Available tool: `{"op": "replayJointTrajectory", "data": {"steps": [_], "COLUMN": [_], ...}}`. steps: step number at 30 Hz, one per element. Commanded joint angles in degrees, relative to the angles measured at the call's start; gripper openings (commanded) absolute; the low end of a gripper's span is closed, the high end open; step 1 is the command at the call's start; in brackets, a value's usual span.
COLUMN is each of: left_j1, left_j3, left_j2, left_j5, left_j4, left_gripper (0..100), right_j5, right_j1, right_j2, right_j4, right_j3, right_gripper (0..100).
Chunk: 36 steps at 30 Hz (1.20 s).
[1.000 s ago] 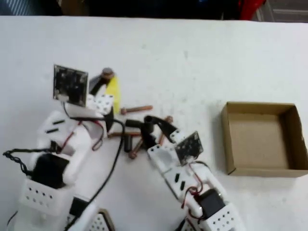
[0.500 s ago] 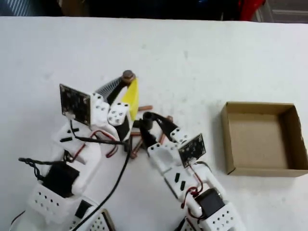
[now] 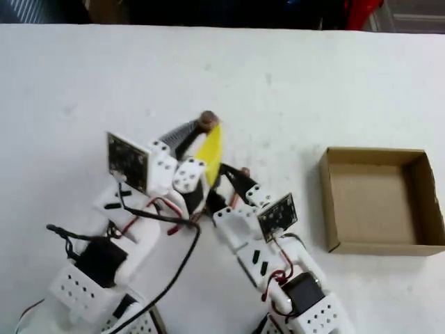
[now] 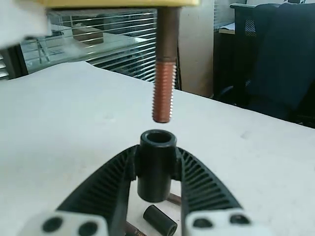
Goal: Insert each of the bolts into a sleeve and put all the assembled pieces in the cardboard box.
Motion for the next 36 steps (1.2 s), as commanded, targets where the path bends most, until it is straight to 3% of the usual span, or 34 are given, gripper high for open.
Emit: {"op": "replayJointTrajectory", "data": {"steps": [1,33,36], "left_j1": [2.07,1.80,1.80], "left_j3": [-1.14,1.67,1.85], "left_j2": [-1.63,-1.63,-1.63], "left_j5": [0.44,0.26,-2.81], "left_j4": [-1.93,-2.11,-1.93], "left_gripper": [2,2,2], "right_j5": [0.00,0.00,0.00], "right_j1": [-0.48,-0.22,-0.22], "right_j2": [-0.66,-0.75,-0.75], "right_j4": [0.92,0.57,0.57], "right_j3": [0.44,0.44,0.44], "right_gripper": [1.7,1.8,1.8]}}
